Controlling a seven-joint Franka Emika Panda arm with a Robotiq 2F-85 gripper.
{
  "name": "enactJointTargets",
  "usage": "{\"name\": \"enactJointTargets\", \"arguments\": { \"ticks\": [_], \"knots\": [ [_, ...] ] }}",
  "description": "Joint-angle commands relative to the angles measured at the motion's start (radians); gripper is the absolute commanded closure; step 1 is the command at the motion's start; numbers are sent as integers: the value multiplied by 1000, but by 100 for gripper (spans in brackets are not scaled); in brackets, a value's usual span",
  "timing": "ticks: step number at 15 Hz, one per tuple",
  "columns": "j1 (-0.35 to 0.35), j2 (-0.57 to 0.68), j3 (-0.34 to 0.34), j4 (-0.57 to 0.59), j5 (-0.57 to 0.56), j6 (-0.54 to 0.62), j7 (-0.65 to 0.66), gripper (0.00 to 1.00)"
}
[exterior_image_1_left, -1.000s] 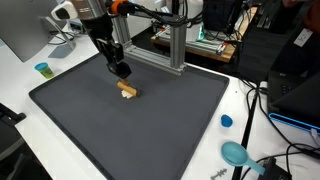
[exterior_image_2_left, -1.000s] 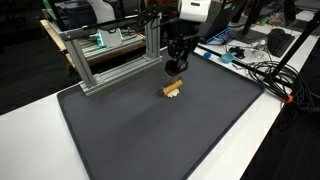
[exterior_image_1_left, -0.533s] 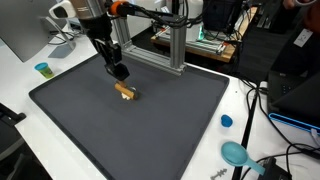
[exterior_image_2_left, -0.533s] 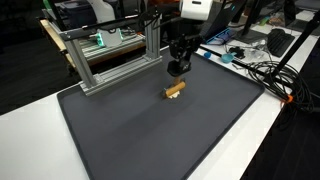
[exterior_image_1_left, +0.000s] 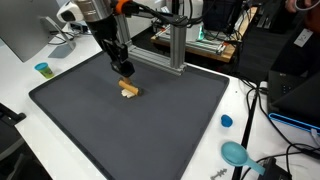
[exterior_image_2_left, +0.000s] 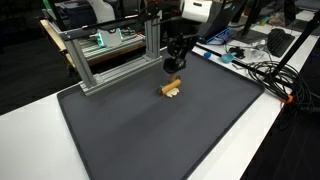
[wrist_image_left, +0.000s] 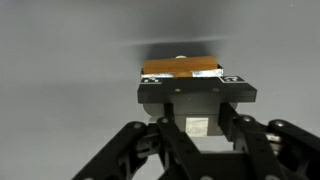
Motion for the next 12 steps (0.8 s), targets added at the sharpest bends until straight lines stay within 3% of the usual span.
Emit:
{"name": "enactJointTargets", "arguments": {
  "ticks": [1, 5, 12],
  "knots": [
    [4, 26, -4, -9, -28, -53, -1, 79],
    [-6, 5, -1, 3, -25, -100, -33, 79],
    [-70, -208, 52, 24, 34, -188, -473, 79]
  ]
}}
